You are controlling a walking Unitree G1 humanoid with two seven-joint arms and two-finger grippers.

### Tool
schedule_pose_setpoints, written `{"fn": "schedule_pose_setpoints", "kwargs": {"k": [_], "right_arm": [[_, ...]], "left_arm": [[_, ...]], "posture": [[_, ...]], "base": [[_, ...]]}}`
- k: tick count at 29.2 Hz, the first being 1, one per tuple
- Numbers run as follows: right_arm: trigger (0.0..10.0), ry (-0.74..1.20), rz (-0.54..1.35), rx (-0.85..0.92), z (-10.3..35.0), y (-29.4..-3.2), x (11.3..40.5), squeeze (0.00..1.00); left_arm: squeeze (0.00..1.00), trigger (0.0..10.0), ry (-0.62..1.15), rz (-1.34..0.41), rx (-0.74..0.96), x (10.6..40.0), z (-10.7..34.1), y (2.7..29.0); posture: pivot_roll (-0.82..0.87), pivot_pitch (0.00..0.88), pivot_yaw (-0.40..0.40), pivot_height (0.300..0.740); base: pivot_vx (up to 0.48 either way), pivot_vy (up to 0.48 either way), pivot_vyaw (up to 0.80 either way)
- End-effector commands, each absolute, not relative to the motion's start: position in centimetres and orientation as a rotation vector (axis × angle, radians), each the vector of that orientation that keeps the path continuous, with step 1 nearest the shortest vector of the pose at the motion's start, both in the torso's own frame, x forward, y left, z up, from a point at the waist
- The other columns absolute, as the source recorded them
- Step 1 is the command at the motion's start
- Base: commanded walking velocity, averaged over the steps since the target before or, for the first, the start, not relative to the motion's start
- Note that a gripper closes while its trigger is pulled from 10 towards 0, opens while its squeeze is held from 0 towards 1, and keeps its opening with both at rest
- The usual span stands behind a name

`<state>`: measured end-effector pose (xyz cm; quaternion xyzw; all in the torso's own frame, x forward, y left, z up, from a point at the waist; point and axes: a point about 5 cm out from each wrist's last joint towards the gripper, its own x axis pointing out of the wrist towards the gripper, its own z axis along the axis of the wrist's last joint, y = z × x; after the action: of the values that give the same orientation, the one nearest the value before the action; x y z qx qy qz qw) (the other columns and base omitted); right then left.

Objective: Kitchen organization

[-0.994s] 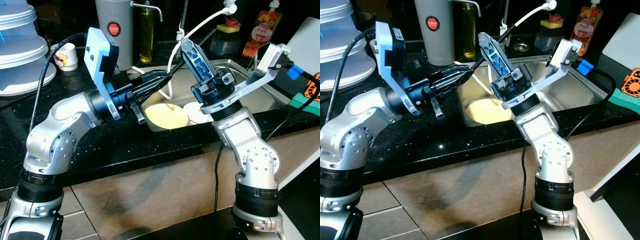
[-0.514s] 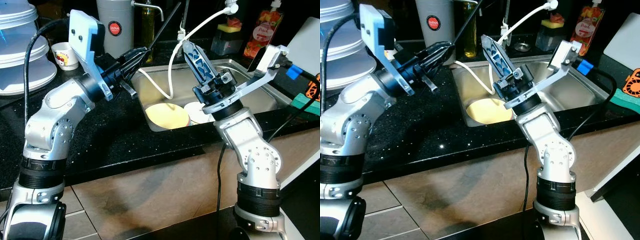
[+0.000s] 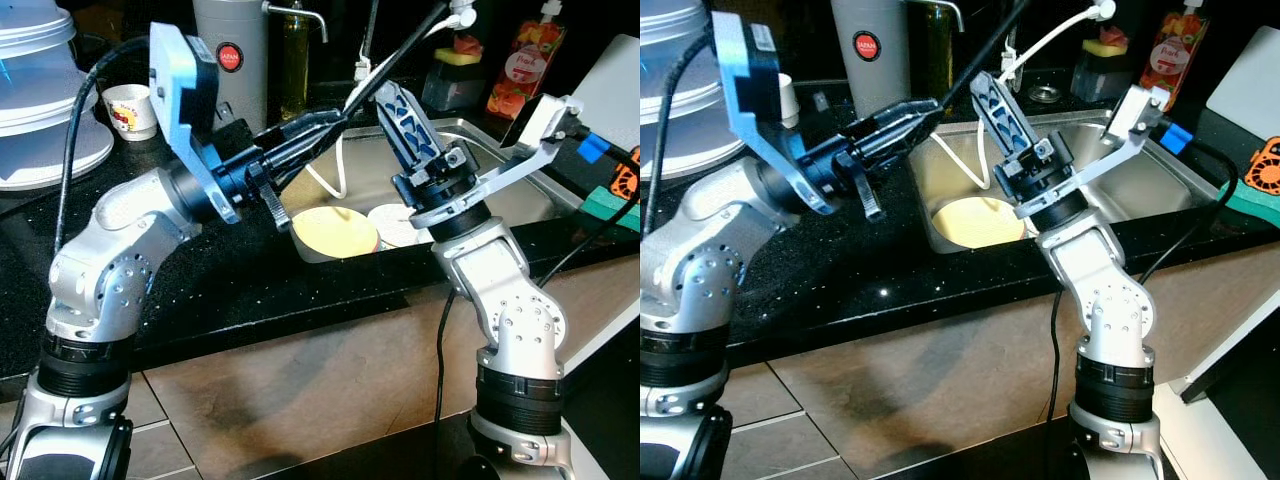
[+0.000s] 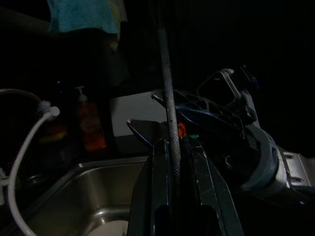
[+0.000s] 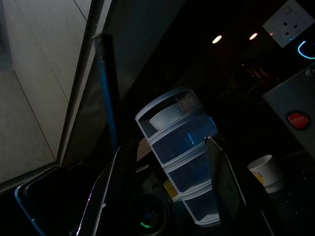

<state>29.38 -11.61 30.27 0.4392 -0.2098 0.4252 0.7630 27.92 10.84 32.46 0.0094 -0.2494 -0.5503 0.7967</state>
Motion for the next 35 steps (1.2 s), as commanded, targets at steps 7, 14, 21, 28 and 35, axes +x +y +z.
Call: {"fn": "schedule_pose_setpoints", "kwargs": {"k": [7, 14, 21, 28, 35], "right_arm": [[10.0, -0.450, 0.968, 0.942, 30.4, -11.2, 29.1, 0.00], [10.0, -0.447, 0.990, 0.929, 30.2, -11.1, 28.8, 0.00], [10.0, -0.430, 1.012, 0.817, 30.0, -10.4, 28.5, 0.00], [10.0, -0.382, 0.998, 0.625, 29.4, -8.8, 28.7, 0.00], [10.0, -0.376, 0.979, 0.600, 29.2, -8.9, 28.9, 0.00]], "left_arm": [[0.00, 10.0, -0.519, -1.178, 0.002, 28.2, 32.1, 10.3], [0.00, 10.0, -0.582, -1.061, -0.022, 29.3, 34.2, 12.4], [0.00, 10.0, -0.554, -1.006, 0.040, 29.9, 33.8, 13.2], [0.00, 10.0, -0.491, -1.101, 0.044, 29.3, 31.7, 11.0], [0.00, 10.0, -0.420, -1.207, 0.078, 28.4, 29.9, 9.6]], "posture": [[0.00, 0.000, -0.028, 0.740], [0.00, 0.000, -0.026, 0.740], [0.00, 0.000, -0.026, 0.740], [0.00, 0.000, -0.029, 0.740], [0.00, 0.000, -0.030, 0.740]], "base": [[0.000, 0.000, 0.00], [0.000, 0.000, 0.00], [0.000, 0.000, 0.00], [0.000, 0.000, 0.00], [0.000, 0.000, 0.00]]}}
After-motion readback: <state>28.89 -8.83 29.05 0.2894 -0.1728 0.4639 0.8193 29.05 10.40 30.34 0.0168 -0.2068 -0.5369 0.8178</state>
